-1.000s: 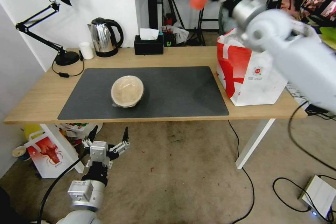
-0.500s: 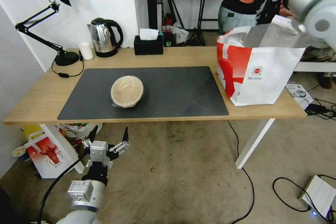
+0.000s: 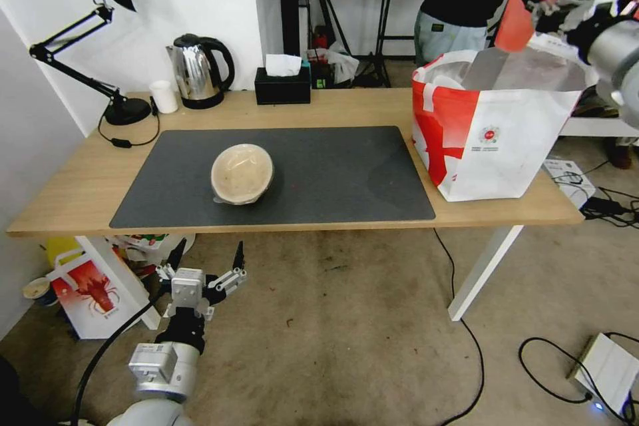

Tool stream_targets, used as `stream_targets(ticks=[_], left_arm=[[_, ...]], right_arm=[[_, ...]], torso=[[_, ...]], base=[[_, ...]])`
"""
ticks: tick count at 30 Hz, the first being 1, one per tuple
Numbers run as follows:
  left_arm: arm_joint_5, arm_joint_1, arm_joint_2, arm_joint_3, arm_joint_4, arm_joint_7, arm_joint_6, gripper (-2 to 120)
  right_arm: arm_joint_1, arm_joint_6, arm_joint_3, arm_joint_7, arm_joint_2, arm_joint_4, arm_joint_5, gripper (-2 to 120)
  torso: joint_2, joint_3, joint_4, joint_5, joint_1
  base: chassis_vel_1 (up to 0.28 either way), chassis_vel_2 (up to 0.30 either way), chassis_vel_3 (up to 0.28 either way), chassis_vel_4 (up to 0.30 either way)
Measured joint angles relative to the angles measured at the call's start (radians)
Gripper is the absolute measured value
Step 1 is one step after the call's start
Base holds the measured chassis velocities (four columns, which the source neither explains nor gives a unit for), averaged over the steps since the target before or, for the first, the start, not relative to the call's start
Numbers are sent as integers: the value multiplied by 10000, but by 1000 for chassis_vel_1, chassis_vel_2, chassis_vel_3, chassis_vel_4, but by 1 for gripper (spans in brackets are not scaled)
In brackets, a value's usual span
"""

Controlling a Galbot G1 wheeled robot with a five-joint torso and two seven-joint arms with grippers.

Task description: Pick up the trash from the table and place it into the takeout bag.

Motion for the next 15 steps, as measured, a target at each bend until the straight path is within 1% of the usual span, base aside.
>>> stream_targets(ticks=[7, 15], left_arm=[[0, 0, 0, -1, 0, 0, 0, 100], [0, 0, 0, 0, 0, 0, 0, 100]], right_arm=[[-681, 108, 288, -97, -88, -107, -225, 3], [-1118, 232, 399, -158, -35, -124, -454, 3]], torso=[[0, 0, 0, 1, 0], [0, 0, 0, 0, 0]], base=[[0, 0, 0, 0], [0, 0, 0, 0]])
